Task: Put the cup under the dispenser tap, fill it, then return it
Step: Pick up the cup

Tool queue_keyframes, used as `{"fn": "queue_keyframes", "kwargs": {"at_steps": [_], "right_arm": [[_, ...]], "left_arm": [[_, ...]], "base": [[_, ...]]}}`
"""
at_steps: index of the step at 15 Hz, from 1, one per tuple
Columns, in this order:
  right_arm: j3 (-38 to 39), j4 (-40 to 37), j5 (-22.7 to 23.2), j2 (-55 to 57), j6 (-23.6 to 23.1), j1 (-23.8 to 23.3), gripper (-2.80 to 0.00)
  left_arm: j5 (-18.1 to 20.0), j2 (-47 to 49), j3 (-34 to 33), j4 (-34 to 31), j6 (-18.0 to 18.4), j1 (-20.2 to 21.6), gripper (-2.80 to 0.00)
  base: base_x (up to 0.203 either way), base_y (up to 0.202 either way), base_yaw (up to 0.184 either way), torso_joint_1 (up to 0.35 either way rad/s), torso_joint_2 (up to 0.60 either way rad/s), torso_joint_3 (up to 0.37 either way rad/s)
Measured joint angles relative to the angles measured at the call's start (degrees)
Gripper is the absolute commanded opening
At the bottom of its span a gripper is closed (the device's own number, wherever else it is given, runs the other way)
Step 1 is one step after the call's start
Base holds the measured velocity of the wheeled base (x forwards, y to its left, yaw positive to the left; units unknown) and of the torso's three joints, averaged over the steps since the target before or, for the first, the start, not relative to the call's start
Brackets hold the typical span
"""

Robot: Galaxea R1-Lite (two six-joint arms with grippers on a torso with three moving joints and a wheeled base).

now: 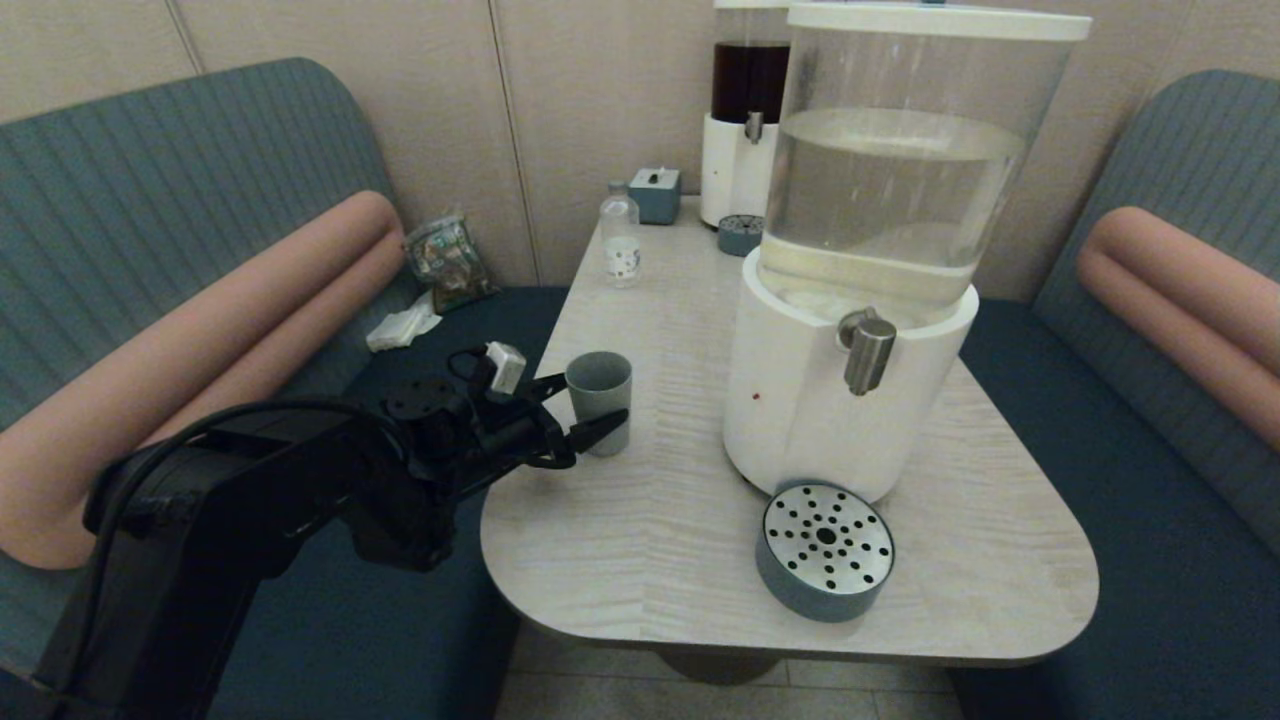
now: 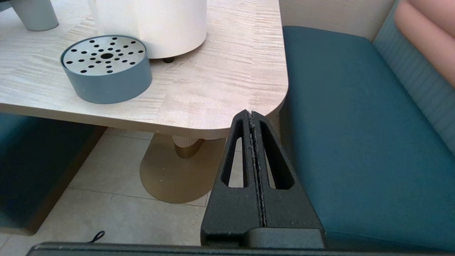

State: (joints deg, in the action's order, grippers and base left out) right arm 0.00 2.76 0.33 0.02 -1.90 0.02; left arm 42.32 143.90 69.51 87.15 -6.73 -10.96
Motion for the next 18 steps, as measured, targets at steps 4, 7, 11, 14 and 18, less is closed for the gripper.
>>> {"fn": "queue_keyframes", "kwargs": {"at_steps": [4,7,11,14,18], "right_arm": [[0.0,0.0,0.0,0.0,0.0,0.0,-2.80],[0.0,0.0,0.0,0.0,0.0,0.0,-2.80],[0.0,0.0,0.0,0.0,0.0,0.0,-2.80],[0.0,0.0,0.0,0.0,0.0,0.0,-2.80],[0.0,0.0,0.0,0.0,0.0,0.0,-2.80]], "left_arm": [[-0.1,-1.9,-1.3,0.0,0.0,-0.7,0.00],[0.0,-3.6,-3.7,0.0,0.0,-0.8,0.00],[0.0,-3.9,-4.0,0.0,0.0,-0.8,0.00],[-0.5,-4.0,-3.9,0.0,0.2,-0.8,-2.80],[-2.0,-4.0,-3.6,0.0,0.1,-0.8,-2.80]], "base": [[0.000,0.000,0.000,0.000,0.00,0.000],[0.000,0.000,0.000,0.000,0.00,0.000],[0.000,0.000,0.000,0.000,0.00,0.000],[0.000,0.000,0.000,0.000,0.00,0.000],[0.000,0.000,0.000,0.000,0.00,0.000]]}}
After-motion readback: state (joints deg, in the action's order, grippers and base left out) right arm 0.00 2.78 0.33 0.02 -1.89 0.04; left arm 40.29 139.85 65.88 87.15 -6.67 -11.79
